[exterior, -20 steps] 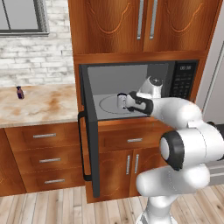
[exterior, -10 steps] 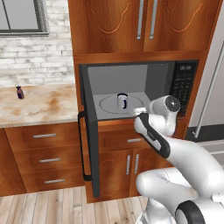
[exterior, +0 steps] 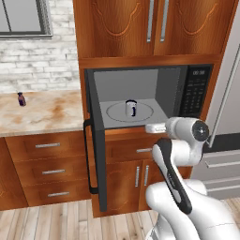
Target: Pick the mug from the counter and place it inside the microwave. Then close the microwave.
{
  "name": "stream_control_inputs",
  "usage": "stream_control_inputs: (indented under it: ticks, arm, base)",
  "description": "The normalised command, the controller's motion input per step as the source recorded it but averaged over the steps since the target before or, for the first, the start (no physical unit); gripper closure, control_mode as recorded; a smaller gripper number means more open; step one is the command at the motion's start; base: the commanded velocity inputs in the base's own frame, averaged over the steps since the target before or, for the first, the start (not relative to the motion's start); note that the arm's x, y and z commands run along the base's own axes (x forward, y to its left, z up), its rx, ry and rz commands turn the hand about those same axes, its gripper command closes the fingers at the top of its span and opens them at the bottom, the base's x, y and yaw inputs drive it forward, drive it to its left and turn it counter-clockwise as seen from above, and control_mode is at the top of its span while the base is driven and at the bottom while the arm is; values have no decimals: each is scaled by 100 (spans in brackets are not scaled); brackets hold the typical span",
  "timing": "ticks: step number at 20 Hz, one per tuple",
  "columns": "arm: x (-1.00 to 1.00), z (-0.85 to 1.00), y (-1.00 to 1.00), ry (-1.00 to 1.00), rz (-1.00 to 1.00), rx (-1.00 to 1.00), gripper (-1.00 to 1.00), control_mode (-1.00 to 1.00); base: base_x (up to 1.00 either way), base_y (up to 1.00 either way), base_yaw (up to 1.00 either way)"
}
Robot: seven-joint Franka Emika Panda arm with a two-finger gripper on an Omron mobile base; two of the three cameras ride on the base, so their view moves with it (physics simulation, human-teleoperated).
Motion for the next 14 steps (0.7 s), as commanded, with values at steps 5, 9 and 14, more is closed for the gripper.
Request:
stream_control_inputs:
  ticks: [5, 9, 14]
  arm:
    - [-45, 69, -5, 5, 0, 1, -100, -100]
    - [-58, 50, -10, 5, 0, 1, -100, -100]
    - [-81, 19, -5, -6, 0, 3, -100, -100]
  base:
    - [0, 0, 0]
    - [0, 0, 0]
    - [0, 0, 0]
